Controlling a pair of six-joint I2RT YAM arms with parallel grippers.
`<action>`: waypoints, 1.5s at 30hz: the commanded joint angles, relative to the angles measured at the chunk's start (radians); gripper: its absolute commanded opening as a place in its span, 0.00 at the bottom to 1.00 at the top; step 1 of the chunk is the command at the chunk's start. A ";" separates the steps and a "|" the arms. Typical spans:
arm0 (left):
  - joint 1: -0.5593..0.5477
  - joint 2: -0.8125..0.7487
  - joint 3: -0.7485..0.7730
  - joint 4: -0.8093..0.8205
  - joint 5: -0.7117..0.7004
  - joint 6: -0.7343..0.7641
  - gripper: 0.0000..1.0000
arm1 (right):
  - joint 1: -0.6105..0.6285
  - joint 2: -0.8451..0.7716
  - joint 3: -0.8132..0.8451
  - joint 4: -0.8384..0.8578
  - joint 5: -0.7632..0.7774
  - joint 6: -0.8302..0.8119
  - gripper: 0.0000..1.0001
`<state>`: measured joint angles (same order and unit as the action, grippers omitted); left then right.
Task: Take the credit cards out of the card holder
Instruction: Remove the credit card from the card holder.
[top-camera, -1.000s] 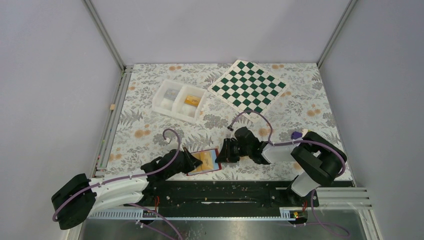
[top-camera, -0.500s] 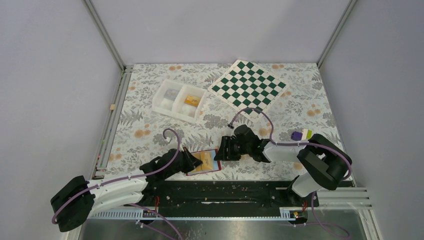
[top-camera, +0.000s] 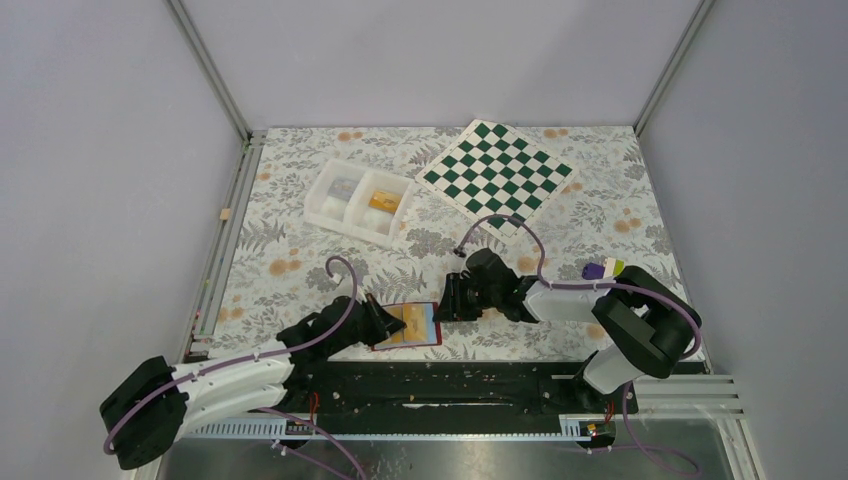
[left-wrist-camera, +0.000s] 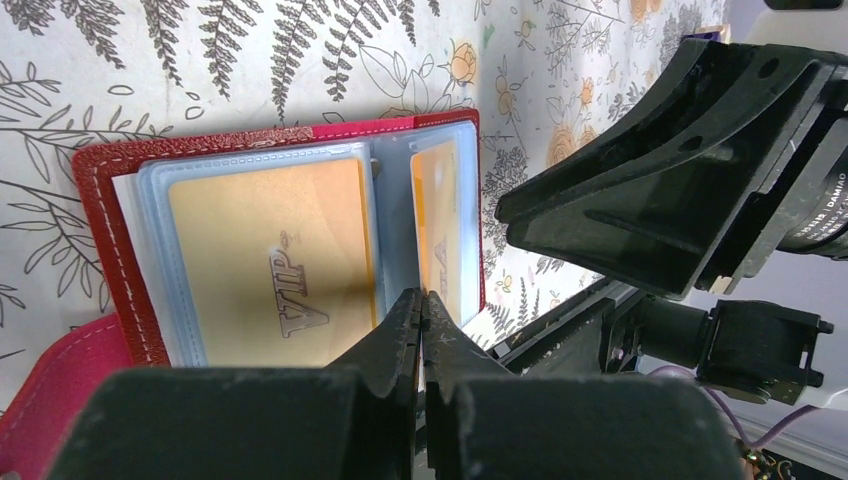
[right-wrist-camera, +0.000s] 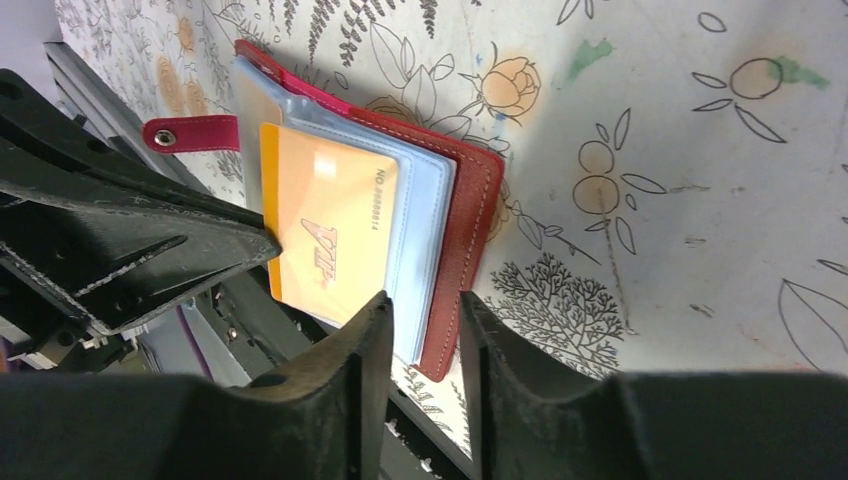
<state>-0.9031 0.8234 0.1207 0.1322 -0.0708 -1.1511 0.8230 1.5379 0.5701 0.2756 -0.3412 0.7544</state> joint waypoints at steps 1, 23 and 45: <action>0.019 -0.030 -0.017 0.063 0.032 0.005 0.00 | -0.008 -0.016 0.051 0.011 -0.034 -0.026 0.33; 0.029 0.143 0.054 0.101 0.094 0.055 0.00 | -0.008 0.079 0.063 0.056 -0.032 0.033 0.17; 0.124 0.095 0.039 0.028 0.165 0.091 0.00 | -0.037 0.147 0.004 0.050 0.005 0.014 0.13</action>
<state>-0.7990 0.9169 0.1398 0.1631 0.0738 -1.0813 0.8055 1.6619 0.6006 0.3798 -0.3874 0.8116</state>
